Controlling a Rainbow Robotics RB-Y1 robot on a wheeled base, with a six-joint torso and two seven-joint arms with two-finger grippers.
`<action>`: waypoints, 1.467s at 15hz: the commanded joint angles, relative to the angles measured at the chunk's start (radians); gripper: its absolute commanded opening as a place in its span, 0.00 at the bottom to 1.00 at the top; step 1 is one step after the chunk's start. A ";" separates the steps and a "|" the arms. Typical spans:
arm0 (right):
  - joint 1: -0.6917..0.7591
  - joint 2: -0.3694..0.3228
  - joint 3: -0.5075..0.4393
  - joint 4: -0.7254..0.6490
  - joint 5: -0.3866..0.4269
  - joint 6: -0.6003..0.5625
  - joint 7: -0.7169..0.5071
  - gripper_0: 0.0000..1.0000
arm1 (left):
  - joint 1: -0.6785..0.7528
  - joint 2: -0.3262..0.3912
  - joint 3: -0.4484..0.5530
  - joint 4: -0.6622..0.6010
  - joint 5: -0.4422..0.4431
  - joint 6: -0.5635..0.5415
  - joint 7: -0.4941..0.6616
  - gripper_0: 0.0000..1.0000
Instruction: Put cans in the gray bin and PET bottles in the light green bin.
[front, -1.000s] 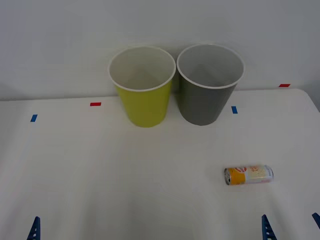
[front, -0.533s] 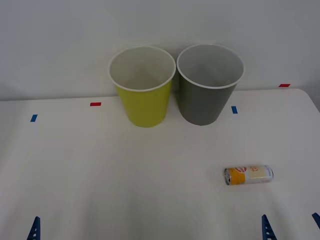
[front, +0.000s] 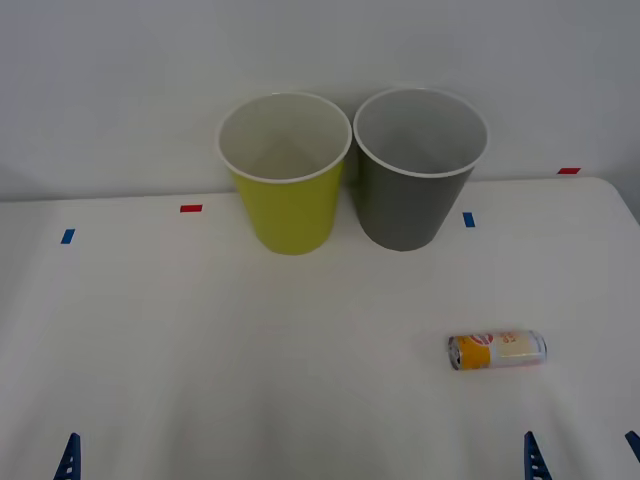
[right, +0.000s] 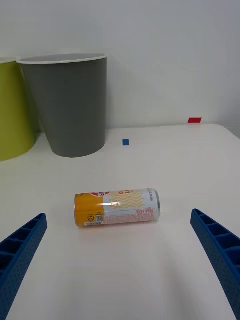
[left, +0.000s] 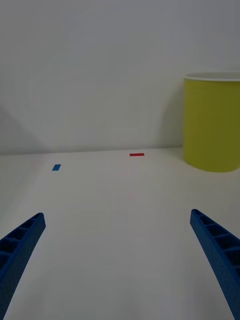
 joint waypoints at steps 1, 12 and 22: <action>-0.002 -0.016 -0.001 -0.014 -0.002 0.005 0.001 1.00 | 0.000 0.000 0.000 0.000 0.000 0.000 0.000 1.00; -0.052 -0.129 -0.113 -0.189 -0.286 0.321 0.002 1.00 | 0.000 0.000 0.000 0.000 0.000 0.000 0.000 1.00; -0.272 -0.056 -0.372 -0.232 -0.617 0.860 -0.068 1.00 | 0.000 0.000 0.000 0.000 0.000 0.000 0.000 1.00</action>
